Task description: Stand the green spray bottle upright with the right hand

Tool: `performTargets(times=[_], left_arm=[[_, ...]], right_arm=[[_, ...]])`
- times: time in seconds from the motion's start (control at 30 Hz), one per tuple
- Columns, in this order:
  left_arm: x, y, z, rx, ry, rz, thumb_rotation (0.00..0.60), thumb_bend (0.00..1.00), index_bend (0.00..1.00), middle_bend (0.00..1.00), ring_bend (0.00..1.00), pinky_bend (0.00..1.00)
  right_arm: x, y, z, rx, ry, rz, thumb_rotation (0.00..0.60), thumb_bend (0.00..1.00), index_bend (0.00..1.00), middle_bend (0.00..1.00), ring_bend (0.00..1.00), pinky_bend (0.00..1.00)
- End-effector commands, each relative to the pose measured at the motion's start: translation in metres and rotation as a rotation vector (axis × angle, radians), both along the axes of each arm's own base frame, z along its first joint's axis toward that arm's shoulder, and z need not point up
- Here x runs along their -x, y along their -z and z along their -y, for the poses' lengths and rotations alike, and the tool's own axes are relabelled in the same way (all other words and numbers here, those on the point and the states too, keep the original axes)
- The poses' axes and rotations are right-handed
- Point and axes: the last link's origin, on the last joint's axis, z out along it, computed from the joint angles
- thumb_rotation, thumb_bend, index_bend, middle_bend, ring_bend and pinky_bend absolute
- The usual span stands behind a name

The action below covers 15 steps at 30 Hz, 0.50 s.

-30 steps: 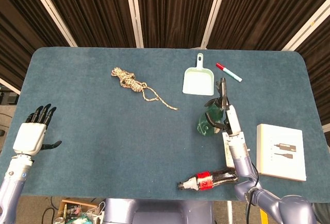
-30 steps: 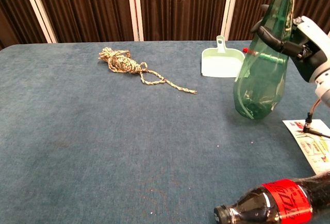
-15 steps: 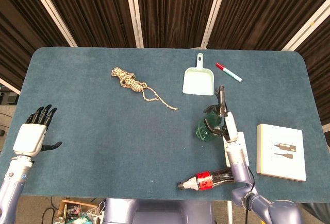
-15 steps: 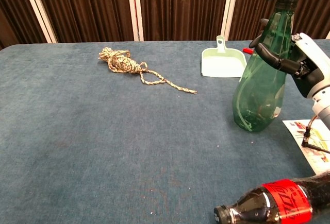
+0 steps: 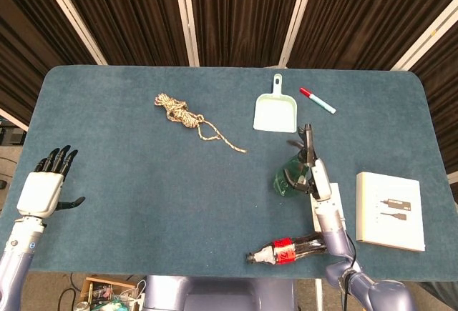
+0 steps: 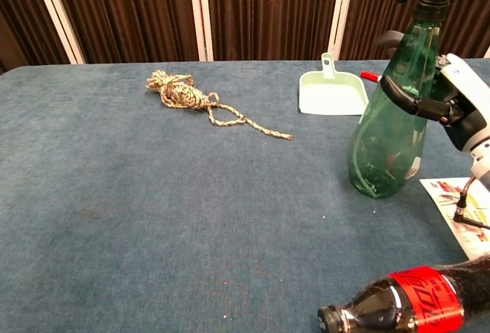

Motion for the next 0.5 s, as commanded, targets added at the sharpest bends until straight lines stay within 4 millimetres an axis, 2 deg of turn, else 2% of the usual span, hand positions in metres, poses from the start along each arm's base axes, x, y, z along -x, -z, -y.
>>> performTargets(times=[0.03, 0.5], left_arm=[[0.000, 0.000, 0.000, 0.000, 0.001, 0.001, 0.600, 0.06, 0.00, 0.00, 0.00, 0.17], [-0.001, -0.001, 0.002, 0.001, 0.008, 0.009, 0.600, 0.06, 0.00, 0.00, 0.00, 0.17]], right_arm=[[0.000, 0.000, -0.003, 0.006, -0.017, -0.023, 0.600, 0.29, 0.00, 0.00, 0.00, 0.00], [0.007, -0.016, -0.014, 0.072, -0.053, -0.050, 0.600, 0.18, 0.00, 0.00, 0.00, 0.00]])
